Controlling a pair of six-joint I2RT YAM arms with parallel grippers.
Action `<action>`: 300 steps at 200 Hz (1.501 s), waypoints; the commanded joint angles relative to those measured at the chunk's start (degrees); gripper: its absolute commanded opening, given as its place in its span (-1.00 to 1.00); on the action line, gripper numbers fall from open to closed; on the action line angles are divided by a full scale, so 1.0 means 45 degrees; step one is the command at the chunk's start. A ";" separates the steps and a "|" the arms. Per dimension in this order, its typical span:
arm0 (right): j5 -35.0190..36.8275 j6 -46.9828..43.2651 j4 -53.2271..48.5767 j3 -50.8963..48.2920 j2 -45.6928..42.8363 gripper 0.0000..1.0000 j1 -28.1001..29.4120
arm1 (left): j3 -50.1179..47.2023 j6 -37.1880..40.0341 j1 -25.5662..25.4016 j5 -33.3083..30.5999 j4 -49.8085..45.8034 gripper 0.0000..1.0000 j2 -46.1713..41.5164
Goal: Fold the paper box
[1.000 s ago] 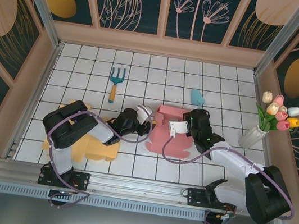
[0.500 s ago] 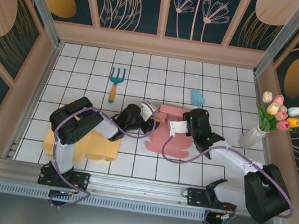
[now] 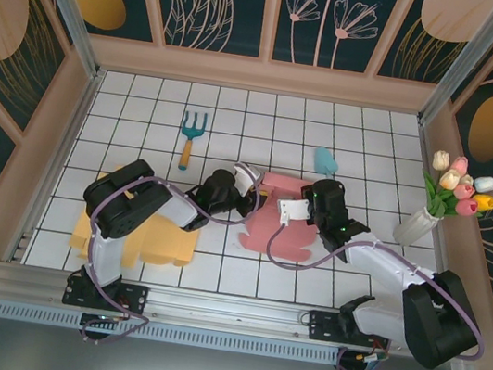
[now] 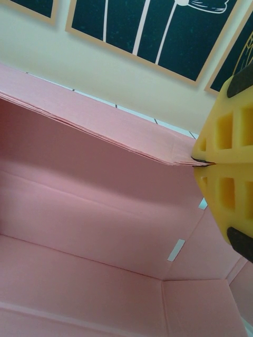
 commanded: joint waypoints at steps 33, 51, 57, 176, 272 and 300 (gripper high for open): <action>-0.0589 0.0075 -0.1542 -0.0085 0.0477 -1.00 0.0337 | 0.0943 -0.0189 -0.1011 -0.2645 0.0294 -0.18 0.0474; -0.0576 0.0078 -0.1549 -0.0074 0.0444 -1.00 0.0353 | 0.1273 -0.0507 -0.1065 -0.3479 0.0139 -0.24 0.0628; -0.0569 0.0095 -0.1567 -0.0084 0.0438 -1.00 0.0360 | 0.1347 -0.0601 -0.1065 -0.3768 0.0111 -0.27 0.0705; -0.0251 0.0387 -0.1685 0.0054 0.0496 -1.00 0.0255 | 0.2037 -0.1367 -0.1620 -1.2921 -0.1425 -0.99 0.1685; -0.0378 0.0603 -0.1527 0.0053 0.0574 -1.00 0.0262 | 0.1815 -0.1211 -0.1614 -1.1805 -0.1595 -0.75 0.1264; -0.0300 0.0608 -0.1392 0.0032 0.0595 -1.00 0.0311 | 0.1075 -0.1194 -0.1616 -1.0361 -0.0899 -0.42 0.0639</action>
